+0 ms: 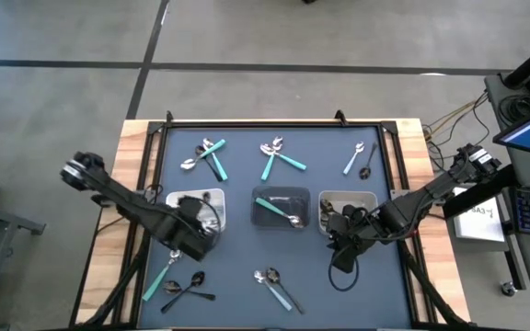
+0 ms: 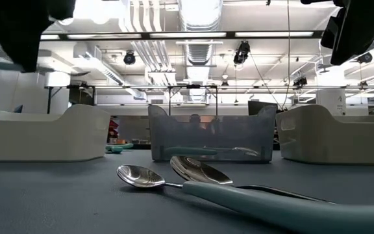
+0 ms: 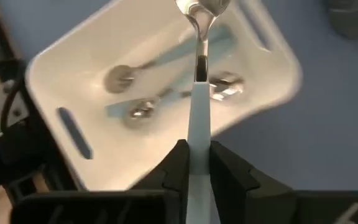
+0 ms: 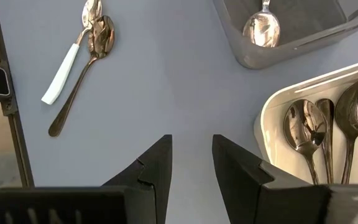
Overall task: Sort silverware by color (type)
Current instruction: Put the light blue spoon into the white bin, then put the green spoon into the black transparent bin
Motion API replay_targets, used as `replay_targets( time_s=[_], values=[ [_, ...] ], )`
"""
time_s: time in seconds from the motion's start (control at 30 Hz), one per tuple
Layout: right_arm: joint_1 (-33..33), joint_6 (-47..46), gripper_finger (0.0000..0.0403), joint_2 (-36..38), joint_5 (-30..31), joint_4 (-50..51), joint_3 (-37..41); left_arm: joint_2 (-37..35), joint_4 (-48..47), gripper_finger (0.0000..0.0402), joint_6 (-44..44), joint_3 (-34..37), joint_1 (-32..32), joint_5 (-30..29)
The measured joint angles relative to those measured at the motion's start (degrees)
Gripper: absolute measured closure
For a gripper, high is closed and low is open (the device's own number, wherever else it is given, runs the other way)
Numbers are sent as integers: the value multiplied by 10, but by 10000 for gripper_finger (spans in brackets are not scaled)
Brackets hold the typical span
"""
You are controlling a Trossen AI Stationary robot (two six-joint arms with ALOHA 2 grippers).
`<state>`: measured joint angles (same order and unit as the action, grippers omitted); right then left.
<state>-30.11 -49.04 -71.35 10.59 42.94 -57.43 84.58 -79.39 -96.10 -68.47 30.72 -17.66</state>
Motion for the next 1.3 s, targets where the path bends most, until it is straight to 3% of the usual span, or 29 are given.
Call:
replay_targets(
  time_s=[0.2, 0.47, 0.7, 0.87, 1.07, 1.3],
  values=[
    [0, -7, 296, 0, 21, 0, 0, -63, 9, 332, -24, 79, -2, -22],
    [0, -19, 296, 0, 46, 0, 0, -68, 24, 329, -6, 96, 0, -28],
    [0, -39, 296, 0, 46, 0, 0, -65, 172, 328, 81, 83, 53, -8],
    [0, -39, 296, 0, 46, 0, 1, -49, 173, 327, -23, 86, 126, 1],
    [0, -28, 296, 0, 46, 0, 9, 1, 162, 327, -182, 101, 217, 101],
    [1, -4, 296, 0, 47, 0, 24, 67, 176, 327, -296, 102, 250, 171]
  ],
)
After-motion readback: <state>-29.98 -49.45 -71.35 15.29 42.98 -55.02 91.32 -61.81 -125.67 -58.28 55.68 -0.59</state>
